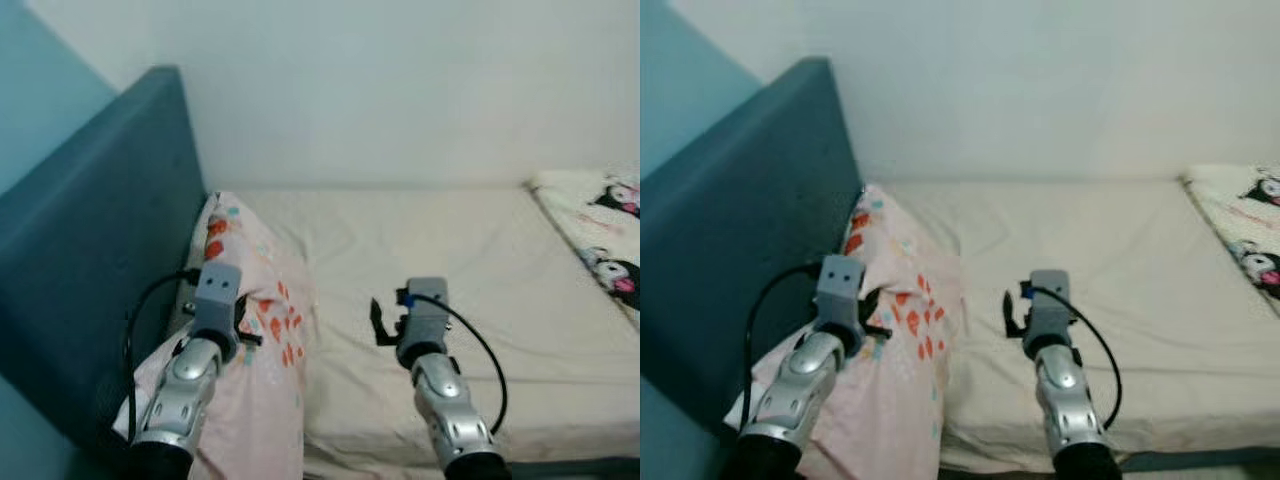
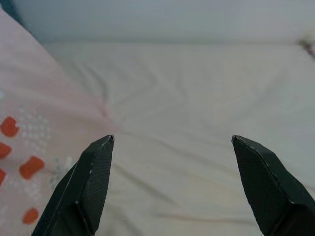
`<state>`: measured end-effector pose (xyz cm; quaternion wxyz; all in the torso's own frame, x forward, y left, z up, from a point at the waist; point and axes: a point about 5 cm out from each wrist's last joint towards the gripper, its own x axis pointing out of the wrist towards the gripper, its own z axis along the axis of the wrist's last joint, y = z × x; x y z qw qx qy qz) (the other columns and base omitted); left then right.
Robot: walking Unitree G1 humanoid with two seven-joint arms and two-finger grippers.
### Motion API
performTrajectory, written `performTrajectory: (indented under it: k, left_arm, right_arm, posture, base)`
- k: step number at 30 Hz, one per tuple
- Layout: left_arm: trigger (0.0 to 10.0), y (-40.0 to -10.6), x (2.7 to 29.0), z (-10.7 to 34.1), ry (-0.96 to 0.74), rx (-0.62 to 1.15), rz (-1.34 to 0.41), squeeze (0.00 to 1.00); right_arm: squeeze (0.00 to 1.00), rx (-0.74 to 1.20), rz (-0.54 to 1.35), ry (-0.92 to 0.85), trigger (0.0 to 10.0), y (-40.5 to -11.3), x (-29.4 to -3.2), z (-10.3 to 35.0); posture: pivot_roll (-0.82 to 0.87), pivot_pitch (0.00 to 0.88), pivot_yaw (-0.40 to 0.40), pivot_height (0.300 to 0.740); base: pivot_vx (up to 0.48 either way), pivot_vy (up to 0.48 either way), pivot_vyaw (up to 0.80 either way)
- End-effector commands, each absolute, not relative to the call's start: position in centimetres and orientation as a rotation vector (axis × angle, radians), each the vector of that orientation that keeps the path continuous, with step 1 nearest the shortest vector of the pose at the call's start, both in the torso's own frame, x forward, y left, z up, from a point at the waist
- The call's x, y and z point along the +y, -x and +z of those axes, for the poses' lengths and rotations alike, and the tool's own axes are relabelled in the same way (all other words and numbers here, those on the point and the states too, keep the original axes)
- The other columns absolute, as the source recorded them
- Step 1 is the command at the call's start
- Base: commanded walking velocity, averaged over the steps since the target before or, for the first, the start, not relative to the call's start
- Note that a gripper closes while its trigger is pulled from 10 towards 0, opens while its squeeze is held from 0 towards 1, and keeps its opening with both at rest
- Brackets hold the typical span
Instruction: Clean up the room
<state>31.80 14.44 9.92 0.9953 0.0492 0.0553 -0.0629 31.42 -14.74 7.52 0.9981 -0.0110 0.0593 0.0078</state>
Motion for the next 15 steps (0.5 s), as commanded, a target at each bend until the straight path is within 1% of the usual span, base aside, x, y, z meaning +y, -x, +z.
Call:
performTrajectory:
  k: [1, 8, 15]
  left_arm:
    - [10.0, -32.23, 14.2, 11.6, -0.119, 0.026, -0.137, 0.0]
    - [10.0, -32.53, 14.14, 11.93, -0.112, 0.02, -0.131, 0.0]
    - [10.0, -32.81, 14.06, 12.55, -0.104, -0.008, -0.121, 0.0]
  right_arm:
    - [0.0, 0.114, 0.018, 0.013, 10.0, -31.3, -14.46, 7.48]
    - [0.0, 0.113, 0.025, 0.048, 10.0, -31.44, -14.61, 7.64]
    - [0.0, 0.114, 0.033, 0.067, 10.0, -31.59, -14.68, 7.73]
  posture:
    - [0.02, 0.0, -0.023, 0.74]
    - [0.02, 0.0, -0.029, 0.74]
    - [0.01, 0.0, -0.031, 0.74]
  base:
    - [0.0, 0.0, 0.0]
    - [0.0, 0.0, 0.0]
    - [0.0, 0.0, 0.8]
